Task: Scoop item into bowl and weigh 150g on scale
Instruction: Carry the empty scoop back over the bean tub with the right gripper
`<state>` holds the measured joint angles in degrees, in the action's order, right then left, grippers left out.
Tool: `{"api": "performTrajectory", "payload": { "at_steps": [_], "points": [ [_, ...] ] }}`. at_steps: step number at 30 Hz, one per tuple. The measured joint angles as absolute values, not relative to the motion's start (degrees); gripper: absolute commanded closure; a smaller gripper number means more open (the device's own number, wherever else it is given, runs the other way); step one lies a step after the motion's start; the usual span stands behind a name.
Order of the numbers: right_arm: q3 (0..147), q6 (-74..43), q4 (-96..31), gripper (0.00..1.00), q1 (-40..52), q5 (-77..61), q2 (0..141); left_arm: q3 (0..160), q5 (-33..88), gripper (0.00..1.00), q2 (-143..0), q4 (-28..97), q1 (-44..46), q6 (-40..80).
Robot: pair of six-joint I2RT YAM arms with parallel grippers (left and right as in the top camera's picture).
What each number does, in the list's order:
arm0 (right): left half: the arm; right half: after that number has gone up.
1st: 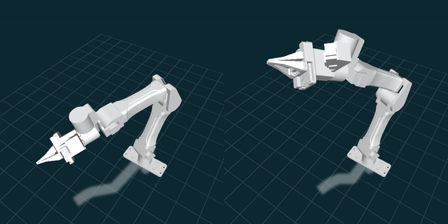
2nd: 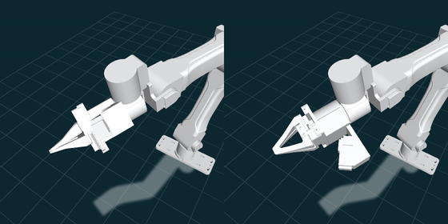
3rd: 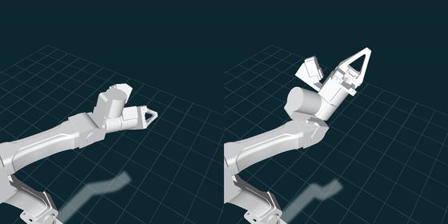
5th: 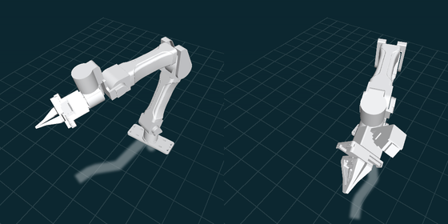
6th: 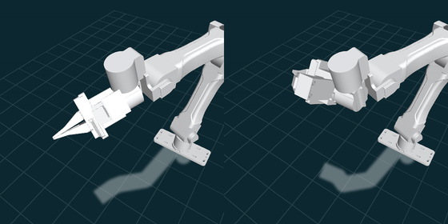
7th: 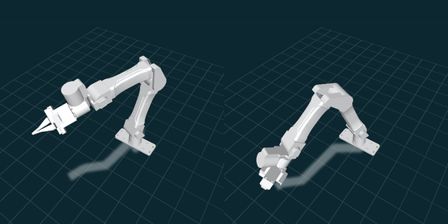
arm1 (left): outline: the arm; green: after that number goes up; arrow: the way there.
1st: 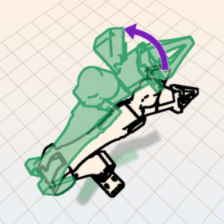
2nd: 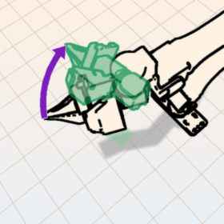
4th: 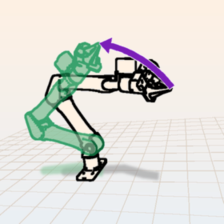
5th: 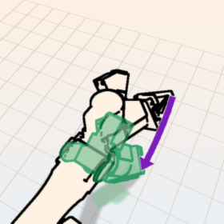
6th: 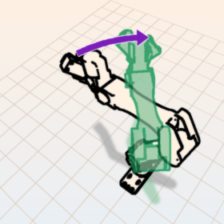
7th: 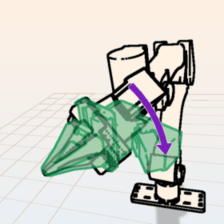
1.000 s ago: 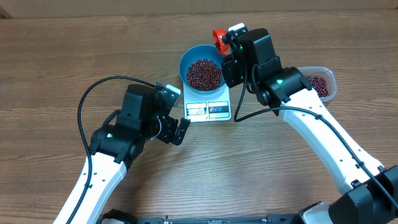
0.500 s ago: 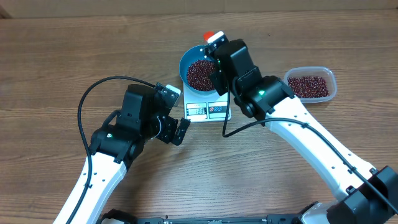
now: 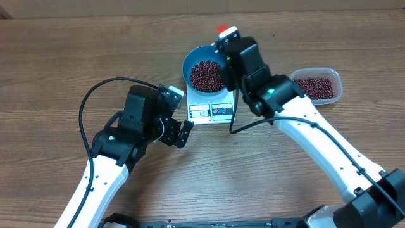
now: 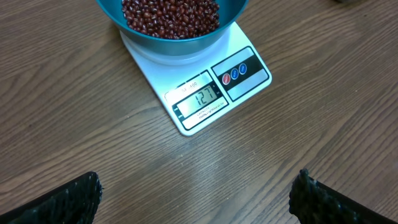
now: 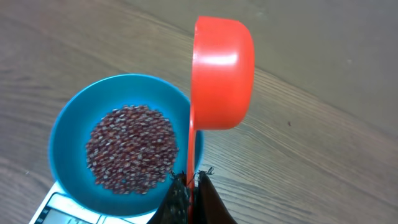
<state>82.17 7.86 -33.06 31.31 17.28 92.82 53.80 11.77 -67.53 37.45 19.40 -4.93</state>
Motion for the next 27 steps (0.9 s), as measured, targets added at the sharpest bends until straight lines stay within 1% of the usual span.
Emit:
{"api": "performTrajectory", "payload": {
  "at_steps": [3,9,11,20,24,27],
  "points": [
    [82.17,6.11,-33.80,0.96,28.05,15.14,91.79,53.80,11.77,0.00,-67.53,37.45,19.40,-4.93],
    [82.17,3.88,-37.52,0.96,18.46,8.99,87.39,53.80,11.77,0.00,-67.53,37.45,19.40,-4.93],
    [82.24,2.96,-40.36,0.96,13.76,6.44,85.67,53.80,11.77,0.00,-67.53,37.47,19.40,-4.93],
    [82.39,2.15,-50.98,0.96,-0.01,2.46,85.03,53.80,11.77,0.00,-67.53,37.45,19.40,-4.91],
    [82.39,2.15,-54.13,0.96,-4.40,2.09,85.43,53.80,11.77,0.00,-67.53,37.47,19.40,-4.93],
    [82.39,2.11,-55.77,0.96,-5.76,2.09,86.78,53.80,11.77,0.01,-67.53,37.47,19.40,-4.93]
  ]
}}
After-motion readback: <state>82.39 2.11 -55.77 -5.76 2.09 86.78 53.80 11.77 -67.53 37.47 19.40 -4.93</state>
